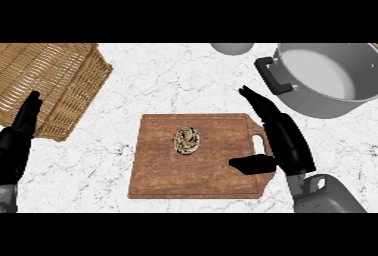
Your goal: Pick the cupcake from the cutting board and place it in the pot
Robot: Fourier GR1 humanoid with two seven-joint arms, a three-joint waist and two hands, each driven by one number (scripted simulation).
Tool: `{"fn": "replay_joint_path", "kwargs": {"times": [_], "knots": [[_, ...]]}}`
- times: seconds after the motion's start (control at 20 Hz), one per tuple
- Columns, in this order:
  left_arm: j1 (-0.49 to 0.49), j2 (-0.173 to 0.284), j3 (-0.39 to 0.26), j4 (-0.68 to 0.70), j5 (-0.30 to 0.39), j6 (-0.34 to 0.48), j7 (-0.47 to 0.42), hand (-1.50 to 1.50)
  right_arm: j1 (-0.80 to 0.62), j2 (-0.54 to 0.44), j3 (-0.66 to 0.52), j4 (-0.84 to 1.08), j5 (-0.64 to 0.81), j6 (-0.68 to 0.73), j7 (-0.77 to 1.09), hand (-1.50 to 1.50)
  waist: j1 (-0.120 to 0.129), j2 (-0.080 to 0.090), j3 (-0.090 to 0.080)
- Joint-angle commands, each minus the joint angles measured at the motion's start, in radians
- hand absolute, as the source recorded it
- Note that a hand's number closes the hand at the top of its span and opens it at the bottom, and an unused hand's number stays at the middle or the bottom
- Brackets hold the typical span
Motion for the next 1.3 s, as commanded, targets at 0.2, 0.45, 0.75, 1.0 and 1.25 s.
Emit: {"fn": "replay_joint_path", "kwargs": {"times": [0.2,0.45,0.75,1.0,1.25], "knots": [[0.028,-0.040,-0.042,0.053,-0.014,-0.010,0.037,0.00,-0.279,0.064,0.069,0.086,-0.044,0.328,0.327,-1.50,0.024,0.024,-0.022],[0.055,-0.030,-0.028,0.012,0.002,-0.025,0.059,0.00,-0.382,0.110,0.092,0.165,-0.142,0.552,0.516,-1.50,0.029,0.019,-0.021],[0.044,-0.060,-0.049,0.037,-0.027,-0.021,0.050,0.00,-0.482,0.258,0.088,0.349,-0.217,0.639,0.615,-1.50,0.019,0.023,-0.019],[0.056,-0.094,-0.054,0.035,-0.057,0.019,0.071,0.00,-0.550,0.282,0.065,0.390,-0.261,0.706,0.652,-1.50,0.003,0.018,-0.018],[0.051,-0.065,-0.018,0.057,-0.034,-0.032,0.044,0.00,-0.614,0.322,0.085,0.495,-0.230,0.698,0.673,-1.50,0.002,0.019,-0.019]]}}
